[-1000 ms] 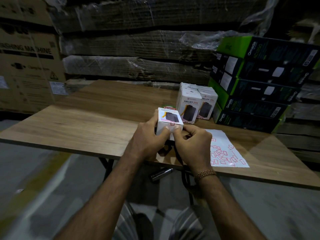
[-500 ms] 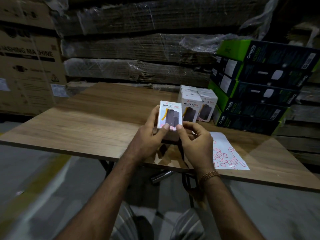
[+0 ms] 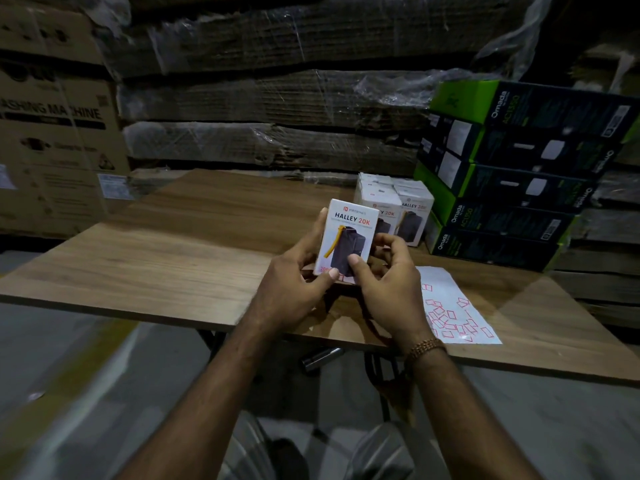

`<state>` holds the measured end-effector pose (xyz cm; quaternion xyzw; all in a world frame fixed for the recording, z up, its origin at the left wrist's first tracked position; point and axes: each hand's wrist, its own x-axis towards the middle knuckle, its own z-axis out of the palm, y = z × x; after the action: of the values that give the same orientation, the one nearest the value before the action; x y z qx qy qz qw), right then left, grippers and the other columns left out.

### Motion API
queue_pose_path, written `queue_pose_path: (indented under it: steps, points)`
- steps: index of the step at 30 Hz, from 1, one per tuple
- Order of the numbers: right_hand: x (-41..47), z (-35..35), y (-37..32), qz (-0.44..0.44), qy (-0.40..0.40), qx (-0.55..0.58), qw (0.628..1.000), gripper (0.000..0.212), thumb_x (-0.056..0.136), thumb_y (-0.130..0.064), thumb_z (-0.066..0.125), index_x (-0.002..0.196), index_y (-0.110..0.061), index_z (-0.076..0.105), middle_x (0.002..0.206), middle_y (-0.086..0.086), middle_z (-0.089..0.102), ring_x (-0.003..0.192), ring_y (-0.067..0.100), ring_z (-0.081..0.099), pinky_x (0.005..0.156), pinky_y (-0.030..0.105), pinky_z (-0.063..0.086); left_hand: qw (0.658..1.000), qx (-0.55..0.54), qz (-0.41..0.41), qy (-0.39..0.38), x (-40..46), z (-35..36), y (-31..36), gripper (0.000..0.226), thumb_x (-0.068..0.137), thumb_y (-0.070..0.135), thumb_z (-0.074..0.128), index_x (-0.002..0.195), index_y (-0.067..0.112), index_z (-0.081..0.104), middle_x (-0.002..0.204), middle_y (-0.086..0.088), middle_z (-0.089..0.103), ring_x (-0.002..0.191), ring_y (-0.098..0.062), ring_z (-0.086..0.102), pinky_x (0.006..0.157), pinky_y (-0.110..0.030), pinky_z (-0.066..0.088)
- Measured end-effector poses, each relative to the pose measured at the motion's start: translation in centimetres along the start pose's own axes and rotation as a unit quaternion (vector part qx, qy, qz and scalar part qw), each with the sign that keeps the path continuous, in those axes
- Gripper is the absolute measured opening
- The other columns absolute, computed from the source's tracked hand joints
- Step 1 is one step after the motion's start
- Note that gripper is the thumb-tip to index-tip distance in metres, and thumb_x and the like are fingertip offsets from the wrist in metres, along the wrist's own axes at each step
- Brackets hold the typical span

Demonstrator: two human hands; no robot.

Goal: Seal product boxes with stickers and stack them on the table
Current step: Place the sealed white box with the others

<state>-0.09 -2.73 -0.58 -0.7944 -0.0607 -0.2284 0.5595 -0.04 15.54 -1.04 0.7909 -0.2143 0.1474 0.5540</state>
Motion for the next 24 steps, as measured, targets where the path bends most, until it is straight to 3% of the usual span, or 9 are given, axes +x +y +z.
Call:
queue_pose_path:
  steps: [3,5,7,11,12,14,16,24]
  points:
    - [1.2,-1.1,-0.2,-0.002,-0.015,-0.028,0.999,0.057,0.091,-0.028,0.082,0.138,-0.035,0.051,0.122,-0.013,0.070,0.113,0.006,0.069,0.094,0.040,0.063,0.999,0.034,0.000,-0.005,0.1,0.0,0.1,0.097,0.100,0.014,0.073,0.163,0.060,0.017,0.151,0.018,0.060,0.138,-0.001,0.057,0.111,-0.040,0.055]
    - [2.0,-2.4,-0.6,0.005,-0.008,-0.050,0.999,0.063,0.092,-0.022,0.082,0.145,-0.031,0.049,0.117,-0.018,0.065,0.106,0.003,0.068,0.091,0.037,0.062,0.997,0.073,-0.007,-0.005,0.2,0.1,0.1,0.095,0.101,0.025,0.073,0.162,0.063,0.011,0.158,0.008,0.055,0.145,-0.004,0.050,0.114,-0.044,0.053]
    - [2.7,-4.2,-0.5,0.014,0.019,-0.063,0.998,0.067,0.093,-0.017,0.080,0.151,-0.025,0.048,0.119,-0.015,0.064,0.102,0.001,0.067,0.090,0.035,0.062,0.995,0.098,-0.025,-0.001,0.2,0.2,0.1,0.092,0.100,0.034,0.074,0.162,0.062,0.013,0.160,0.002,0.053,0.144,-0.006,0.051,0.115,-0.039,0.050]
    - [4.0,-8.0,0.5,0.038,0.111,-0.102,0.988,0.061,0.096,-0.019,0.076,0.151,-0.019,0.050,0.133,0.000,0.068,0.114,0.016,0.065,0.098,0.041,0.058,0.992,0.086,-0.089,0.023,1.2,0.1,-0.7,0.065,0.097,0.036,0.077,0.157,0.038,0.051,0.163,-0.002,0.049,0.128,-0.007,0.064,0.112,-0.032,0.051]
    - [4.5,-8.8,0.8,0.044,0.133,-0.121,0.983,0.060,0.097,-0.020,0.076,0.151,-0.017,0.051,0.134,0.004,0.068,0.116,0.018,0.065,0.097,0.038,0.055,0.990,0.085,-0.107,0.033,1.6,0.1,-0.9,0.058,0.097,0.037,0.077,0.151,0.035,0.059,0.159,-0.003,0.054,0.121,-0.007,0.067,0.110,-0.033,0.053]
    - [5.4,-9.7,1.0,0.049,0.164,-0.147,0.974,0.059,0.097,-0.021,0.076,0.150,-0.014,0.052,0.135,0.007,0.069,0.120,0.024,0.065,0.095,0.034,0.051,0.985,0.079,-0.142,0.050,2.4,0.1,-1.2,0.048,0.096,0.040,0.077,0.143,0.034,0.066,0.129,-0.001,0.072,0.109,-0.008,0.070,0.102,-0.036,0.057]
    - [6.2,-9.8,1.0,0.056,0.173,-0.159,0.970,0.058,0.098,-0.020,0.076,0.150,-0.015,0.051,0.135,0.008,0.069,0.122,0.027,0.065,0.098,0.038,0.054,0.983,0.064,-0.161,0.059,3.2,0.1,-1.4,0.044,0.097,0.040,0.077,0.139,0.032,0.068,0.113,0.003,0.074,0.107,-0.009,0.069,0.100,-0.037,0.058]
    - [7.6,-7.5,1.8,0.097,0.136,-0.200,0.965,0.059,0.099,-0.015,0.073,0.153,-0.017,0.048,0.138,0.011,0.067,0.127,0.032,0.063,0.100,0.040,0.052,0.980,0.057,-0.185,0.039,6.4,1.2,-2.0,0.056,0.098,0.038,0.076,0.149,0.025,0.058,0.141,0.002,0.067,0.123,-0.011,0.063,0.101,-0.032,0.051]
